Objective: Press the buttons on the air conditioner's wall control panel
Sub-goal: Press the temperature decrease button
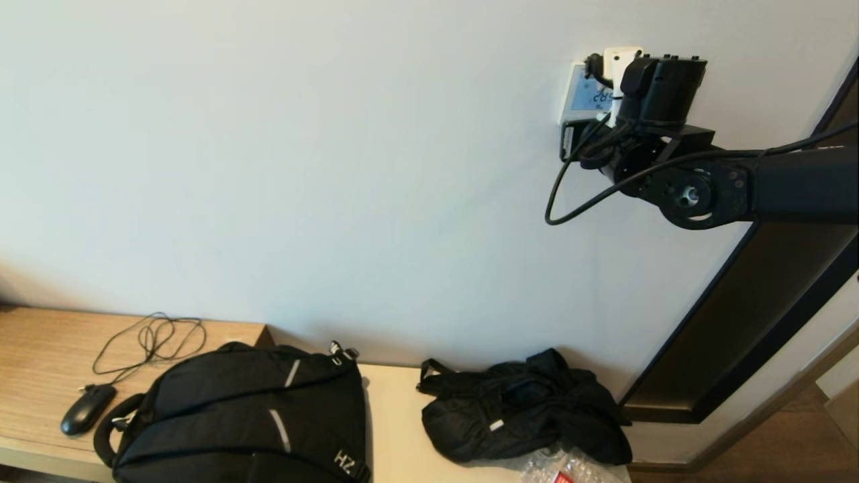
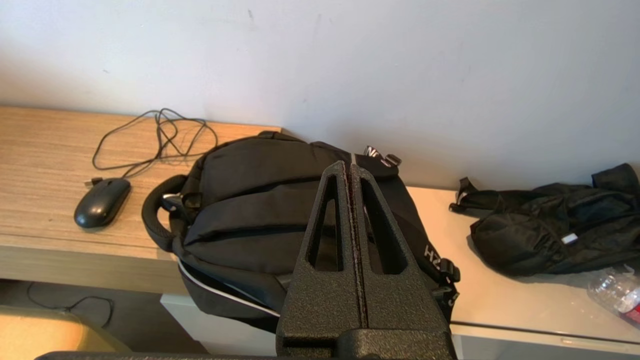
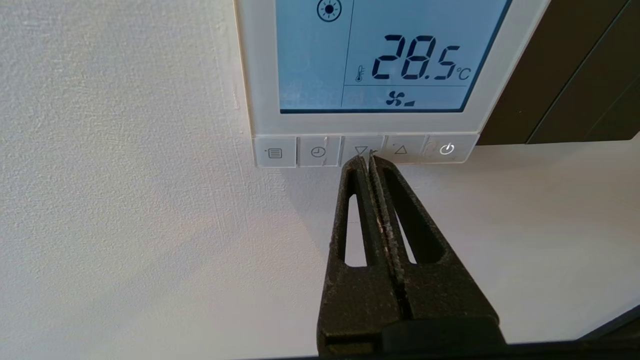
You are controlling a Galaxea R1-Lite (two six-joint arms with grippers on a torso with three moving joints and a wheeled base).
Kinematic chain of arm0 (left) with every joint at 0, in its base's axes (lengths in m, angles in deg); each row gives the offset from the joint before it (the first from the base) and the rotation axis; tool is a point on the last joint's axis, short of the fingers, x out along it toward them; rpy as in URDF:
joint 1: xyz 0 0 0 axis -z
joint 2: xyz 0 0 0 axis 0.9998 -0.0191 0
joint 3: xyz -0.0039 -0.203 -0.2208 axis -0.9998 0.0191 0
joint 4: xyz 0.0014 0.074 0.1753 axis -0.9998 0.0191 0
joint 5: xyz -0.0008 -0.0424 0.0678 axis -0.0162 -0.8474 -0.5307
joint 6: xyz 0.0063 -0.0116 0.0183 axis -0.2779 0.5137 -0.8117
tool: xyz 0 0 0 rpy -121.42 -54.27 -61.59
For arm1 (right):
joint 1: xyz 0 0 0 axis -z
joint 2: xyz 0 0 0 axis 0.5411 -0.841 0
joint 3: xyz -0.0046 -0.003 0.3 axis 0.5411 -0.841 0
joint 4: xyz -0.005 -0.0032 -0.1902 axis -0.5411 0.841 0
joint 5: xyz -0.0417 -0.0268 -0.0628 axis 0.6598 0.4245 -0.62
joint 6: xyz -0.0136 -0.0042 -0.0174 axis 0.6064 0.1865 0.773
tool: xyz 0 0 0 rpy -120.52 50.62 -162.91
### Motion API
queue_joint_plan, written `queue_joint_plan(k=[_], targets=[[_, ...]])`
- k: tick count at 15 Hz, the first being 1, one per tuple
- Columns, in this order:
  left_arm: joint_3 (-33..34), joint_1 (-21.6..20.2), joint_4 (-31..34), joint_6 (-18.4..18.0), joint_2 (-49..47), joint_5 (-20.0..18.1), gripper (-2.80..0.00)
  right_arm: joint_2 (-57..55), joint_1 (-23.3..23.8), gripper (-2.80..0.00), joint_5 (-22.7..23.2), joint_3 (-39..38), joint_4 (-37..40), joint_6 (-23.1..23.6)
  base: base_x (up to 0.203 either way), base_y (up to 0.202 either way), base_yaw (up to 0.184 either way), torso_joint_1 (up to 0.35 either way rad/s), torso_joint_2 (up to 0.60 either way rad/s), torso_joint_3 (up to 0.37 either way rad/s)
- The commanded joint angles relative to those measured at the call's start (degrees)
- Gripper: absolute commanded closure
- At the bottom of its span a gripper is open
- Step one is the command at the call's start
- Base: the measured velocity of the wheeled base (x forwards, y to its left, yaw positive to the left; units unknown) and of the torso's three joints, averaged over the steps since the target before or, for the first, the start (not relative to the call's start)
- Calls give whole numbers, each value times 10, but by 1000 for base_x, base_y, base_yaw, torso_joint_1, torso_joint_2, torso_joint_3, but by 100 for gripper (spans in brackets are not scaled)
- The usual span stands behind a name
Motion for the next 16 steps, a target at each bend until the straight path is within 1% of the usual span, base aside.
queue_joint_plan(k=[1,12,16], targets=[[0,0,0,0,1,0,0,3,2,0,-2,0,-1,3,0,0,0,0,0,0],[0,-1,0,0,1,0,0,-15,6,0,-2,21,0,4,0,0,0,0,0,0],[0,-1,0,0,1,0,0,1,4,0,-2,5,-1,4,0,0,0,0,0,0]])
